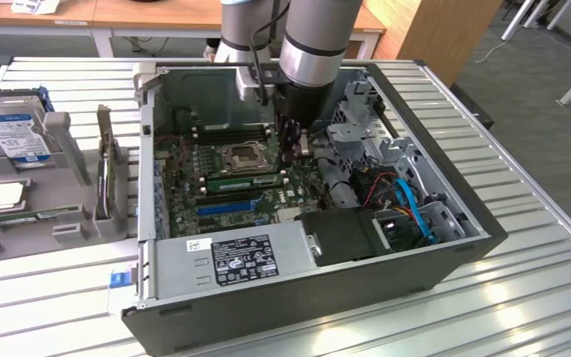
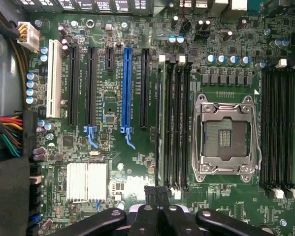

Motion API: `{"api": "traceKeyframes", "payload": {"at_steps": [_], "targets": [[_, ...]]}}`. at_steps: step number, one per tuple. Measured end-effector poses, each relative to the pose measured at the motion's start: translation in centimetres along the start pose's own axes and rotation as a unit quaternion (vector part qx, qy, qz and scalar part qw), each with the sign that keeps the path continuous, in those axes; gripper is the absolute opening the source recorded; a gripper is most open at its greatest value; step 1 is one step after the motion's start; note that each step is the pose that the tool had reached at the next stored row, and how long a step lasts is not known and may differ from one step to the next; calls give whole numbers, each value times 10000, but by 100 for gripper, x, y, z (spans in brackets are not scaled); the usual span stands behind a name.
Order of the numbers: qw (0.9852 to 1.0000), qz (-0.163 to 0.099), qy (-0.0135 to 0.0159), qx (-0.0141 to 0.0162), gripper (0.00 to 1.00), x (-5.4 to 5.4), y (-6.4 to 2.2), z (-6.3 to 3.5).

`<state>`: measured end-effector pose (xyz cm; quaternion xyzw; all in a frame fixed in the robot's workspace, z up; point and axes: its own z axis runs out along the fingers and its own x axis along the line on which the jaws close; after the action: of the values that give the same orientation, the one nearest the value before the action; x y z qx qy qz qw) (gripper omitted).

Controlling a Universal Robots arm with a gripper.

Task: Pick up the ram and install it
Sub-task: 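Press down the ram until it locks into place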

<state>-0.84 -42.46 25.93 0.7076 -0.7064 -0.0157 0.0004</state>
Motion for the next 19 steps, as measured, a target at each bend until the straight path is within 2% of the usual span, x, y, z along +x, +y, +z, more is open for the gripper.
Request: {"api": "traceKeyframes", "payload": {"at_steps": [19], "targets": [[10000, 1, 24, 0, 10, 1, -1, 48]]}}
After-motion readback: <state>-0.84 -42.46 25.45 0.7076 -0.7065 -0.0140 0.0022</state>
